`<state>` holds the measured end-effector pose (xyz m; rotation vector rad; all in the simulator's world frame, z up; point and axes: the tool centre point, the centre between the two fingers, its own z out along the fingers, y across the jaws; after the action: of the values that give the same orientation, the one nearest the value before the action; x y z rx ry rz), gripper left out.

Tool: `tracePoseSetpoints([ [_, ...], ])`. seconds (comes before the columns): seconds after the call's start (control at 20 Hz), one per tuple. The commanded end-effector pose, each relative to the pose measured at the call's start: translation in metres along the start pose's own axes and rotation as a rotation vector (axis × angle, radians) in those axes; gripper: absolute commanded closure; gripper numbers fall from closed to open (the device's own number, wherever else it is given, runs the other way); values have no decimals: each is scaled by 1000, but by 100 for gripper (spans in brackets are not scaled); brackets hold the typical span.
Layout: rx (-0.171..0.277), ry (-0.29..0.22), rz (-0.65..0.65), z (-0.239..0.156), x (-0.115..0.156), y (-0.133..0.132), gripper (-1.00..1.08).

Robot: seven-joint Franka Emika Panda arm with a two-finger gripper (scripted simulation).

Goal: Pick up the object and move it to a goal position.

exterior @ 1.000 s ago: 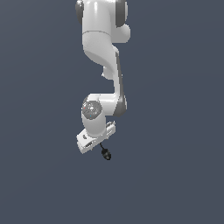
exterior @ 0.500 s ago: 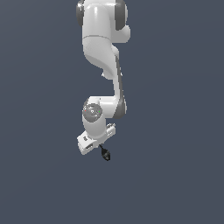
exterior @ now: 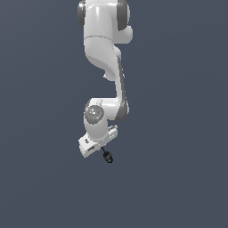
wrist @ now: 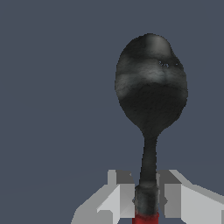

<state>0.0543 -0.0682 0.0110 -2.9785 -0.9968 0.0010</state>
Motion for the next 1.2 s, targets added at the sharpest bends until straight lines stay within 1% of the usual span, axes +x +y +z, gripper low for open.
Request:
tracePoseSetpoints([
  [0.0,-1,0,0,-3,-1,0,108],
  [0.3,-1,0,0,-18,-11,-2,108],
  [0.55,-1,0,0,-43,-27,-4,108],
  [1.15,-1,0,0,-135,-84,-14,108],
])
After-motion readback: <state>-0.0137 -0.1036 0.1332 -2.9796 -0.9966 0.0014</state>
